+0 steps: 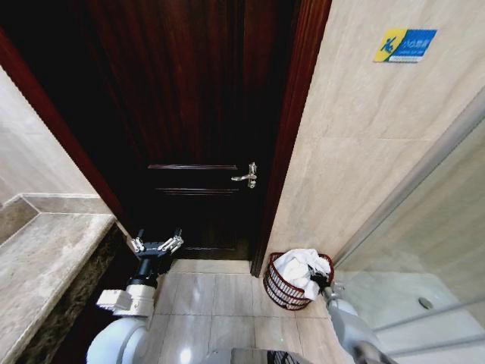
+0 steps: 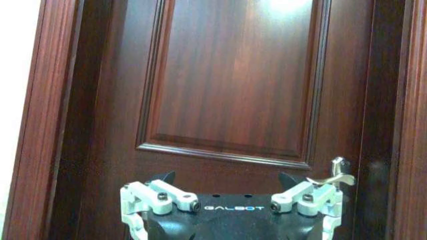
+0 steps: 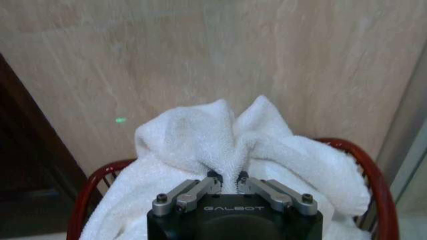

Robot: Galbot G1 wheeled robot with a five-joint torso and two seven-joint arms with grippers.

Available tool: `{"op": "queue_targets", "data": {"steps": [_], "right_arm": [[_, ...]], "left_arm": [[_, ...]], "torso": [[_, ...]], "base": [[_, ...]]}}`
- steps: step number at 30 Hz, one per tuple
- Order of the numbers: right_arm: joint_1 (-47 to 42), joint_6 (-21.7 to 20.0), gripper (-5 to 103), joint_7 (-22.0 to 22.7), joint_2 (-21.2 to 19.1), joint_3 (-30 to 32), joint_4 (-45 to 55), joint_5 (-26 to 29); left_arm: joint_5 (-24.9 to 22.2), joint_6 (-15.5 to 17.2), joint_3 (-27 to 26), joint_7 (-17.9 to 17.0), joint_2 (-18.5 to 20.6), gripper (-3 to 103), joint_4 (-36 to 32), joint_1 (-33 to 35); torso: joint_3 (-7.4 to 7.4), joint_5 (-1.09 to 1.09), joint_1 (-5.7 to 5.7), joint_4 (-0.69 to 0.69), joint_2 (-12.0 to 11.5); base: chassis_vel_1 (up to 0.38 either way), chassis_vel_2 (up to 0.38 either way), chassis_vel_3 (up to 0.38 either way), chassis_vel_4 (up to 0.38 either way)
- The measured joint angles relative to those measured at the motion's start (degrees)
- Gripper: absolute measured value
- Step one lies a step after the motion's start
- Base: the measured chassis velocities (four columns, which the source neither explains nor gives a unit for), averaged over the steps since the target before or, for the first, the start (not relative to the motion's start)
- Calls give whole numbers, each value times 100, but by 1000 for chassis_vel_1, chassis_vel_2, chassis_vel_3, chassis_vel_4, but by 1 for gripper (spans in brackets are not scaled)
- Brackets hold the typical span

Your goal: Discard the used towel into the hamper.

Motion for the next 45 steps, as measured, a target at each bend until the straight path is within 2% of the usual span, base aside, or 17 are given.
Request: {"op": "queue_targets", "data": {"steps": [1, 2, 16, 23, 45], "right_arm": [[4, -42, 8, 12, 3, 0, 1, -23], [27, -263, 8, 90, -4, -12, -28, -133], [60, -654, 8, 119, -72, -23, -287, -165], [377, -1013, 8, 211, -100, -34, -577, -503], [576, -1509, 8, 572, -76, -22, -795, -811]], "left_arm": [[0, 0, 0, 0, 0, 100, 0, 0], [0, 0, 0, 0, 0, 100, 0, 0], [0, 0, 0, 0, 0, 100, 0, 0], [0, 0, 0, 0, 0, 100, 0, 0], [0, 0, 0, 0, 0, 100, 0, 0]], "torso": [[0, 0, 0, 0, 0], [0, 2, 0, -1, 0], [0, 1, 0, -2, 0], [0, 0, 0, -1, 0], [-1, 0, 0, -1, 0]], "base": [[0, 0, 0, 0], [0, 0, 0, 0], [0, 0, 0, 0], [0, 0, 0, 0], [0, 0, 0, 0]]}}
